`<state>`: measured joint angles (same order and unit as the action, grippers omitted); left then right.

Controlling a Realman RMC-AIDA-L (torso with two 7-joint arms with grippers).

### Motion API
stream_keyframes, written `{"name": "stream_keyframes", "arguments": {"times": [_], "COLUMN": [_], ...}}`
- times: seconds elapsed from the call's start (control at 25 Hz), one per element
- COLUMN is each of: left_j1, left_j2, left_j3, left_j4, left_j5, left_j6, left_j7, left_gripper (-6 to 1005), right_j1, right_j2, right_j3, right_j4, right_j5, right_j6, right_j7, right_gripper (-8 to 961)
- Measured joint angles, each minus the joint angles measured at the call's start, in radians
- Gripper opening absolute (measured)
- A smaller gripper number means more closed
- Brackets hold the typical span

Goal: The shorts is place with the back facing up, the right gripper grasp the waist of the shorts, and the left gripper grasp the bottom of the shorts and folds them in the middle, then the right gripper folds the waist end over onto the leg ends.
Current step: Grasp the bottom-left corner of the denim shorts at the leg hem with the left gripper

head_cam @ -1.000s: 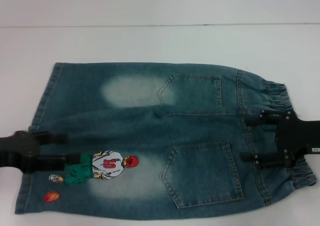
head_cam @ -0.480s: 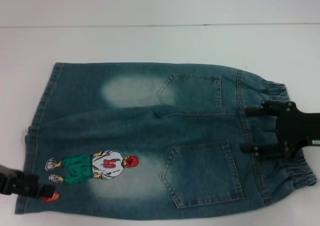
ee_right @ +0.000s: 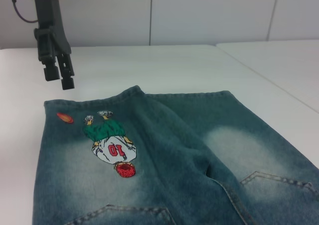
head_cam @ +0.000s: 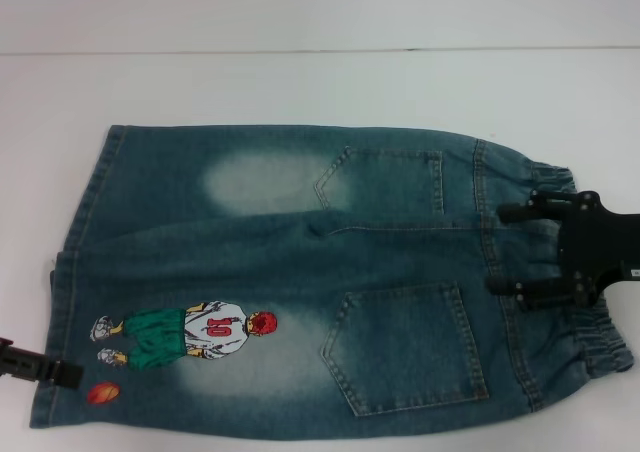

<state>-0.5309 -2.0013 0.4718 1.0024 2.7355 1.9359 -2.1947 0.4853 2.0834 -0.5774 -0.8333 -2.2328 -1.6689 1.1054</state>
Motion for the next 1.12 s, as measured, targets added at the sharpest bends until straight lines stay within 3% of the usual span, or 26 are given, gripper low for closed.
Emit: {"name": "stream_keyframes", "arguments": {"times": [0.28,0.72,1.12], "left_j1": [-0.018,-0.021,-0.021], "left_j2": [0.0,-0.008,-0.03], "left_j3": [0.005,0.04,0.054], "left_j4": [0.007,-0.009,-0.023], "left_j5": [0.095,0.12,0.121], "left_j6": [-0.002,-0.027,-0.031], "left_j7": [-0.023,-0.05,-0.077], "left_gripper": [830,818,808], "right_j1": [0.003,0.014,0.017], "right_j2": [0.001,0.003,0.003], "right_j3": [-0.004,-0.004,-0.005], "right_j4": [-0.001,-0.001,-0.001], "right_j5": [0.001,0.006,0.008], "right_j6": [-0.003,-0.011,-0.014], "right_j7": [-0.003,0.001,-0.006], "right_gripper": [900,899,900]}}
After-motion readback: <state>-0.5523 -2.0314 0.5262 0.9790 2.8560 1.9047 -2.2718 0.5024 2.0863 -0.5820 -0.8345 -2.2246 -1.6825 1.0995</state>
